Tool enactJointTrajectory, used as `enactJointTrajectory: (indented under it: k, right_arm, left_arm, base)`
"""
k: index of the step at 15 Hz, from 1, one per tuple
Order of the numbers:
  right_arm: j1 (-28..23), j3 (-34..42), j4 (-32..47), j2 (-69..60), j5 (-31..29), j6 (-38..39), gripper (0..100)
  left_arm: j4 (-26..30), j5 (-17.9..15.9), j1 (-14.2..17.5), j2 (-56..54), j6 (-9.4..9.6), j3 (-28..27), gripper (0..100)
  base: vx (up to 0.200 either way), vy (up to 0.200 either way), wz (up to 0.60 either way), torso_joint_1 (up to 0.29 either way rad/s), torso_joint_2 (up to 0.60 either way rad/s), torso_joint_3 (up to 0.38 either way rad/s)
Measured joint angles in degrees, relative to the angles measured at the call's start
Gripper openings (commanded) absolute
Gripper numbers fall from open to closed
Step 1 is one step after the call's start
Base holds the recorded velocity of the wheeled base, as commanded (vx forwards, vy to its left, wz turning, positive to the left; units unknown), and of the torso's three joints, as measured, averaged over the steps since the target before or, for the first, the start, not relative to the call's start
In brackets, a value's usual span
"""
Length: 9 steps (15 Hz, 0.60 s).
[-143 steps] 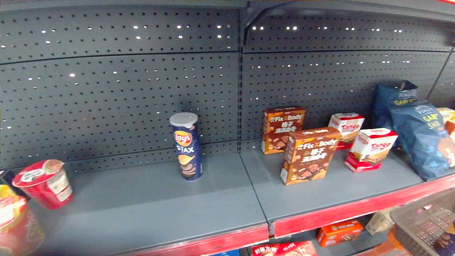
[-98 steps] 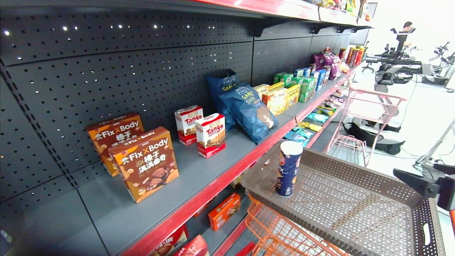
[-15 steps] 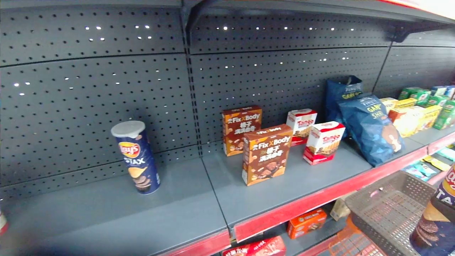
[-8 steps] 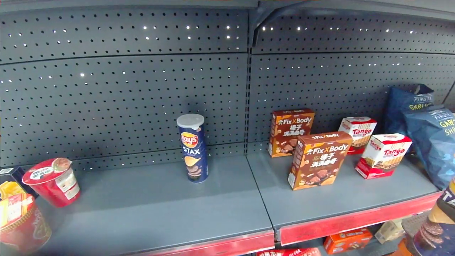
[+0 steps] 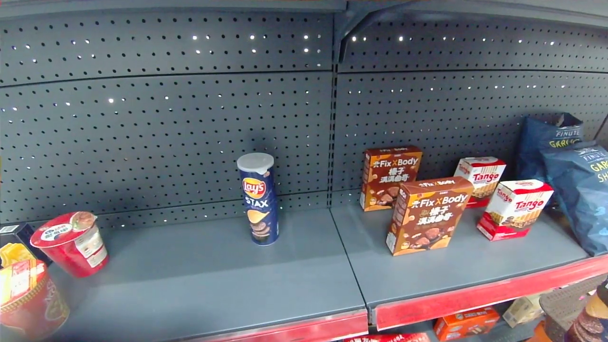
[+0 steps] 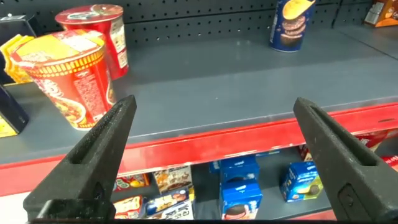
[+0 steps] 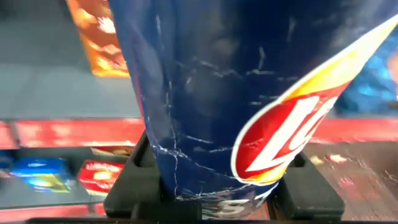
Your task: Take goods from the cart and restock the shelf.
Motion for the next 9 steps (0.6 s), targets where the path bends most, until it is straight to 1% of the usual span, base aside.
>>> enactJointTrajectory:
  k: [2,5,7,9]
  right_arm:
    - [0.1,1.4,-0.1,-0.8,-0.4,-0.7,0]
    - [0.4,2.0,0.3,-2.1,0.2,0.7,0]
    - [0.7,2.1,0.8,-4.0,1.5,4.0,0]
    - [1.2,2.5,4.9,-7.7,3.0,5.5,0]
  left_arm:
    - [0.0,0.0,-0.1,0.0,-0.02,0.0,100]
    - [0.0,0.0,0.0,0.0,0.0,0.0,100]
    - [0.0,0.0,0.0,0.0,0.0,0.0,100]
    - [0.0,0.0,0.0,0.0,0.01,0.0,100]
  base:
    - [0.0,0.0,0.6,0.002,0.0,0.007]
    - [0.0,0.0,0.0,0.0,0.0,0.0]
    - [0.0,0.0,0.0,0.0,0.0,0.0]
    - [0.0,0.0,0.0,0.0,0.0,0.0]
